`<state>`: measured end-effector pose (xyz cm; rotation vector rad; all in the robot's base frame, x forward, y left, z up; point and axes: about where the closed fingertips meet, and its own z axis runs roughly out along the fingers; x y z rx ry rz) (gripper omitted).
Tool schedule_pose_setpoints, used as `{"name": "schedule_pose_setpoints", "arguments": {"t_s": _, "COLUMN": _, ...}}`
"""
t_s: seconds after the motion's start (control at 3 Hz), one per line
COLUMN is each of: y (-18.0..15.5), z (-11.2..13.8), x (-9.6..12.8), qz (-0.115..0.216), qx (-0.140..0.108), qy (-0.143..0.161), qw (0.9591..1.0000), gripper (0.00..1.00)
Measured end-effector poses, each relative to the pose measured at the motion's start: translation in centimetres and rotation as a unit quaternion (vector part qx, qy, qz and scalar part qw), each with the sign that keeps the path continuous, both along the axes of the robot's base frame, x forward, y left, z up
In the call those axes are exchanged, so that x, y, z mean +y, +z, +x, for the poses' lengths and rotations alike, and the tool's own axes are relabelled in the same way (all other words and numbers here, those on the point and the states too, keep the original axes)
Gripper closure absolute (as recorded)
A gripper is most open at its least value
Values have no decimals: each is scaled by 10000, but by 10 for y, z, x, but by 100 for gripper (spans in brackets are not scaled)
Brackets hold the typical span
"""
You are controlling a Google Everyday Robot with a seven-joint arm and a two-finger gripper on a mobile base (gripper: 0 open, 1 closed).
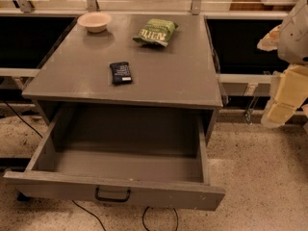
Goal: Place rxbar blueberry into top drawer
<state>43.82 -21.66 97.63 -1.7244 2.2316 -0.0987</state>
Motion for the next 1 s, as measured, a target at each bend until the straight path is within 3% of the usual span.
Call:
{"name": "schedule_pose_setpoints", "arguments": {"t_s": 0.33, "y": 0, "z": 0, "x": 0, "qz": -1, "qx": -1, "qy": 0, "qw": 10000, "gripper": 0}}
{"name": "schedule_pose_setpoints", "arguments": {"t_s": 1.0, "y": 0, "z": 54, "x": 42, "qz": 65, "qx": -68, "qy": 36, "qw": 9999, "gripper": 0}}
